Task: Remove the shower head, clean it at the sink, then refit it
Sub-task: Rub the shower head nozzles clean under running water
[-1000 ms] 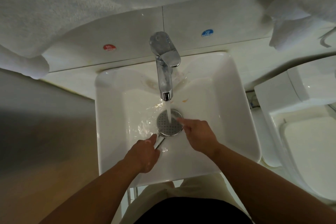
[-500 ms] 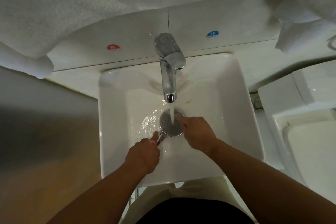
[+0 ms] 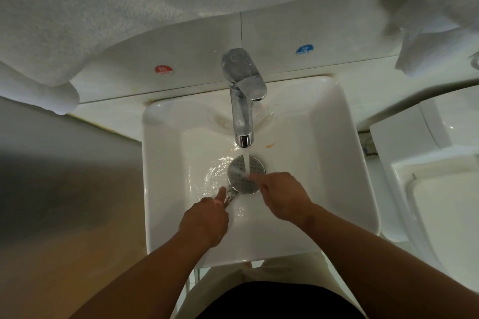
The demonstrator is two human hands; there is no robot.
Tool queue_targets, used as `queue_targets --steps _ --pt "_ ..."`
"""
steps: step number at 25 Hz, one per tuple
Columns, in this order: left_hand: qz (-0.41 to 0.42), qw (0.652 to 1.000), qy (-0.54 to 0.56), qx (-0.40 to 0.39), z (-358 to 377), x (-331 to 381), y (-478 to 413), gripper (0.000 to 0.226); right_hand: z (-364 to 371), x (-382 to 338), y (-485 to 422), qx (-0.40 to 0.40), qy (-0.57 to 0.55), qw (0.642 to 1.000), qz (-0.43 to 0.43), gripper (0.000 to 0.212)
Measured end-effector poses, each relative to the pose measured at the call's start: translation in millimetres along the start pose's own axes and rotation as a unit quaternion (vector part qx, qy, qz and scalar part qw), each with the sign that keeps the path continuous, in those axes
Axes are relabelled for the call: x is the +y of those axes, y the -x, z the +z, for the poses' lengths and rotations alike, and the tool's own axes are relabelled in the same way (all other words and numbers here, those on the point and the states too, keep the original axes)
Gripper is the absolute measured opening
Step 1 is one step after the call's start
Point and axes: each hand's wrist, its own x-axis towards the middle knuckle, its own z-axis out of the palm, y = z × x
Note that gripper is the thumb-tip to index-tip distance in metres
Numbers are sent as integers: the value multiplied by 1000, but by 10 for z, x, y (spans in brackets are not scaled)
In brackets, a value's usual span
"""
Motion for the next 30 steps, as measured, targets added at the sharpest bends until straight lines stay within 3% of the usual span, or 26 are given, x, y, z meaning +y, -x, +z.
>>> queue_targets --steps 7,12,18,20,22,25,28,30 --pt "-4 997 65 -33 36 -17 -17 63 131 81 357 9 -61 998 15 43" --pt "37 992 113 -48 -20 25 -55 37 67 152 434 16 -36 999 12 43" --pt "34 989 136 -50 -61 35 -16 31 70 130 434 48 -56 996 49 44" --pt "22 986 155 -59 -65 41 -14 31 15 219 445 77 -66 992 69 44" --pt "5 978 193 -75 -69 56 -19 31 5 189 518 43 -43 997 52 44" --pt "-30 962 254 -99 -69 94 -7 26 -39 237 528 82 -66 992 68 43" --pt "-29 958 265 -107 -80 96 2 26 -35 213 550 52 -39 997 41 43" --pt "-39 953 277 -114 -70 92 7 27 -60 252 495 91 -63 991 69 44"
